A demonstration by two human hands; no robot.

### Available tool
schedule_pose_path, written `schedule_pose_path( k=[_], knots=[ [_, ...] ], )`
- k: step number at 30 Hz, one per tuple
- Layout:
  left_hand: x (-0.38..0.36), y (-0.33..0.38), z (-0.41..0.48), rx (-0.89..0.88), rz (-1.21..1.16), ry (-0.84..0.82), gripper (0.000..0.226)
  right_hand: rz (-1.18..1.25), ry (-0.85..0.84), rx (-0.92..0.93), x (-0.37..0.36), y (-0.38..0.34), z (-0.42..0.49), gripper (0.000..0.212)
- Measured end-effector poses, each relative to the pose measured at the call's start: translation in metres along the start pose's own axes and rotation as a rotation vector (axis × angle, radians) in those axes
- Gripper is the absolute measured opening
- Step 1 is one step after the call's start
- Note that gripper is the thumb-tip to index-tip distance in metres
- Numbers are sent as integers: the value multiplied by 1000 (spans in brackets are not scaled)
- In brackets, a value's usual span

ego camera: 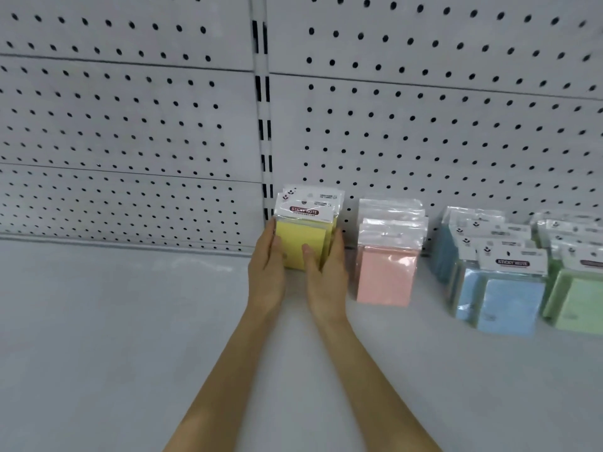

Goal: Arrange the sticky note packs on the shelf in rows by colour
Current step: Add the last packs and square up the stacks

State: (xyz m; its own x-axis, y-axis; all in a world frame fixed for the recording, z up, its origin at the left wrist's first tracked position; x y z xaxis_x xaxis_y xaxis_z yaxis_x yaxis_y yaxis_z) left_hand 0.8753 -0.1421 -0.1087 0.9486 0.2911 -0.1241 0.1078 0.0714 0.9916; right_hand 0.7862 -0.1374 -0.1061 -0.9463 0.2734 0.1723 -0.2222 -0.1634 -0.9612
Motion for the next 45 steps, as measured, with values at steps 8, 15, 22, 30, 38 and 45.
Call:
schedule_pose_path(
  k=[8,15,22,30,38,45],
  knots=[
    [-3,-7,12,-66,146,-80,47,-20,-31,-11,8,5,12,43],
    [-2,-5,13,-40,127,-46,44,15,66,-19,6,9,17,39],
    [-1,-4,12,-23,120,-1,45,-3,110,-22,3,15,22,36],
    [-3,0,9,-24,226,53,44,-135,79,2,3,12,20,37],
    [1,-1,6,5,136,59,49,-204,169,169,3,-16,-23,46],
    [-1,15,-37,-401,213,169,27,-274,308,386,78,-23,-60,47]
  ],
)
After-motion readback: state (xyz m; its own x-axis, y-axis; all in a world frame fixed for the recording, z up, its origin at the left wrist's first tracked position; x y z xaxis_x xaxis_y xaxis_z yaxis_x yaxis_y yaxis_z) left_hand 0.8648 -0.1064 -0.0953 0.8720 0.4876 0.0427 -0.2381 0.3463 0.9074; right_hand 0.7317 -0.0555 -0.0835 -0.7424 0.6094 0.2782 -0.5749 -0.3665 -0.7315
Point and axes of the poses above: each hand's wrist, its own z-axis towards the middle knuckle, its own x-axis out of the back of the hand, y = z × x, the point moved 1 cm from there along z, towards the middle knuckle, and after that the axes turned 3 degrees about x, right-handed, at the moved point
